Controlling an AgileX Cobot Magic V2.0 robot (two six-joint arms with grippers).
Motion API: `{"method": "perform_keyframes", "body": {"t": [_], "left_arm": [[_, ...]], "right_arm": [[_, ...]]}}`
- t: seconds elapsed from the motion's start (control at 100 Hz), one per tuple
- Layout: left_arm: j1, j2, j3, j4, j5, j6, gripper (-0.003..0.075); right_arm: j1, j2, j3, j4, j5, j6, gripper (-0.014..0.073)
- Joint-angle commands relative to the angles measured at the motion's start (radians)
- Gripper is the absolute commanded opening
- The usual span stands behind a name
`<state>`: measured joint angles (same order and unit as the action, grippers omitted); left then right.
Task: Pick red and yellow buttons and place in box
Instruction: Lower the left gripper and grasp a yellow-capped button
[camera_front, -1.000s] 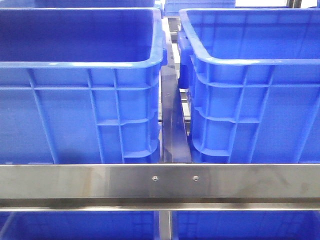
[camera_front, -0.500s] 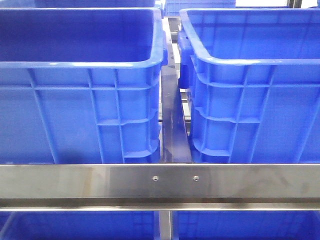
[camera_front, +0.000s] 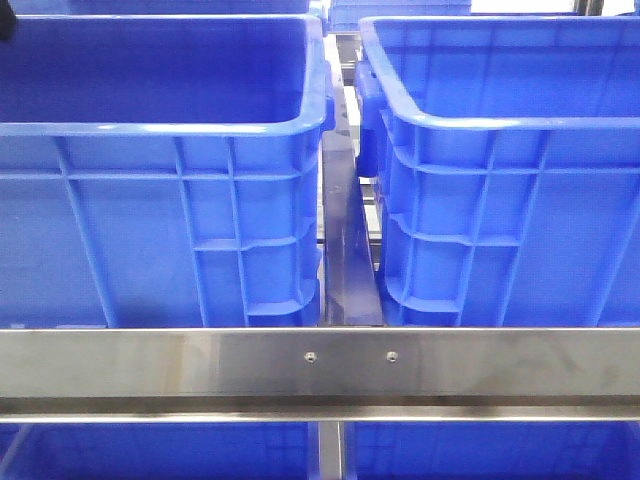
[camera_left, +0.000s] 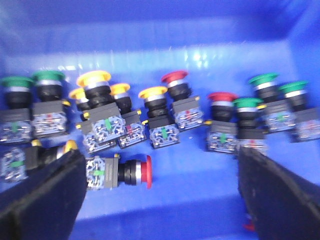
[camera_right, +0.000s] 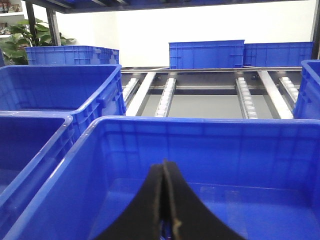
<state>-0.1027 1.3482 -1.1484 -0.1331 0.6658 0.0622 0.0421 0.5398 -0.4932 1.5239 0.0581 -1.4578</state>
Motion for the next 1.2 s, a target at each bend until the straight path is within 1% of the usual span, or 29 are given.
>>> {"method": "perform_keyframes", "body": {"t": [0.0, 0.12, 0.34, 0.68, 0.93, 1.19], "left_arm": [[0.006, 0.038, -0.058, 0.003, -0.043, -0.007, 0.0555], [0.022, 0.103, -0.074, 0.008, -0.048, -0.007, 0.0555], [0.068, 0.157, -0.074, 0.01, -0.113, -0.007, 0.0555], [0.082, 0.273, -0.074, 0.014, -0.201, -0.007, 0.0555], [0.084, 0.345, -0.074, 0.014, -0.229, -0.007, 0.0555], [0.084, 0.366, -0.074, 0.014, -0.262, -0.007, 0.0551]], "right_arm": [[-0.001, 0.0, -0.027, 0.009, 0.009, -0.009, -0.0067], [-0.001, 0.0, -0.027, 0.009, 0.009, -0.009, -0.0067], [-0.001, 0.0, -0.027, 0.009, 0.009, -0.009, -0.0067], [-0.001, 0.0, -0.027, 0.009, 0.008, -0.009, -0.0067], [-0.001, 0.0, -0.027, 0.009, 0.008, -0.009, -0.0067], [-0.001, 0.0, -0.027, 0.009, 0.008, -0.009, -0.0067]]}}
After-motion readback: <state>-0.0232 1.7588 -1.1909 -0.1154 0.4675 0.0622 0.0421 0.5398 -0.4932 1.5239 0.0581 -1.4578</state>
